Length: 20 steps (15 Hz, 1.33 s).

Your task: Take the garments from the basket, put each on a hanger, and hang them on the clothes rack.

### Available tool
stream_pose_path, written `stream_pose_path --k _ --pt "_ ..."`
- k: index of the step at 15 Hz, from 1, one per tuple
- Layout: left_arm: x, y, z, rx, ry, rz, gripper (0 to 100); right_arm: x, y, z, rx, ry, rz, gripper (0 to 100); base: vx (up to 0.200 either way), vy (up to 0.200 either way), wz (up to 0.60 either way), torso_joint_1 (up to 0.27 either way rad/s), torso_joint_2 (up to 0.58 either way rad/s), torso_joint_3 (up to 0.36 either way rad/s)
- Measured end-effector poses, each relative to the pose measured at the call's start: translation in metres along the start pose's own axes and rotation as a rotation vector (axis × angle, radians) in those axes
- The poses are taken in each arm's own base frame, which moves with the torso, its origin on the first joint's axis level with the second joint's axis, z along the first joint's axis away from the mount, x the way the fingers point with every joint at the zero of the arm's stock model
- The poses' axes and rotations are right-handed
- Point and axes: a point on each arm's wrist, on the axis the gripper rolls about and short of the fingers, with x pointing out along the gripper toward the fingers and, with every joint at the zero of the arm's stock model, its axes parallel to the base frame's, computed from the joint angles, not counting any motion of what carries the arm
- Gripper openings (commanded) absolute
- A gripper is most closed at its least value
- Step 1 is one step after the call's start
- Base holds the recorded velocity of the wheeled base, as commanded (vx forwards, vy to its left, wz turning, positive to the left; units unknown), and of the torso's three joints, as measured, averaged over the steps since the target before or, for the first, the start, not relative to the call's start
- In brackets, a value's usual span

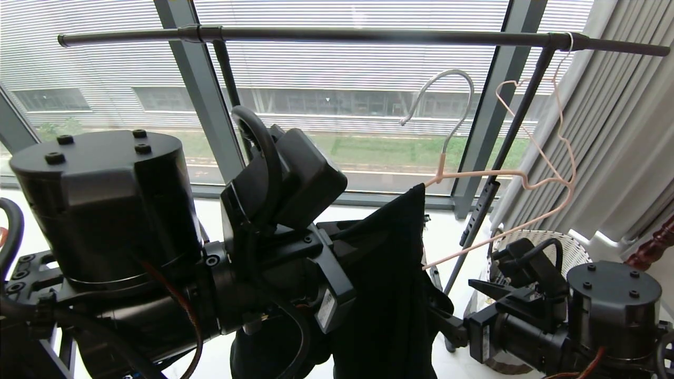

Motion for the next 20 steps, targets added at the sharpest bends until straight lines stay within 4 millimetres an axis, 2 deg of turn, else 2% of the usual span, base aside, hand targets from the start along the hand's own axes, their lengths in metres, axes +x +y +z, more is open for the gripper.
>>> stream_pose_path --k 3,6,9,14,20 --pt "-0.002 0.000 0.001 0.001 -0.005 0.002 0 -0.008 -0.009 -0.022 -0.018 0.075 -0.066 100 0.000 0.000 0.00 0.000 0.00 0.000" --pt "-0.005 0.000 0.002 0.002 -0.010 0.003 0 -0.009 -0.011 -0.028 -0.026 0.094 -0.090 100 0.000 0.000 0.00 0.000 0.00 0.000" --pt "-0.010 -0.003 -0.005 0.002 0.013 -0.004 0 -0.007 -0.022 -0.028 -0.019 0.079 -0.214 100 0.000 0.000 0.00 0.000 0.00 0.000" --pt "-0.027 -0.015 -0.038 -0.011 0.118 -0.029 0 -0.008 -0.052 -0.016 -0.016 0.041 -0.361 100 0.000 0.000 0.00 0.000 0.00 0.000" --pt "-0.048 -0.017 -0.086 0.005 0.285 -0.013 0 -0.018 -0.056 0.001 -0.032 -0.035 -0.362 100 0.000 0.000 0.00 0.000 0.00 0.000"
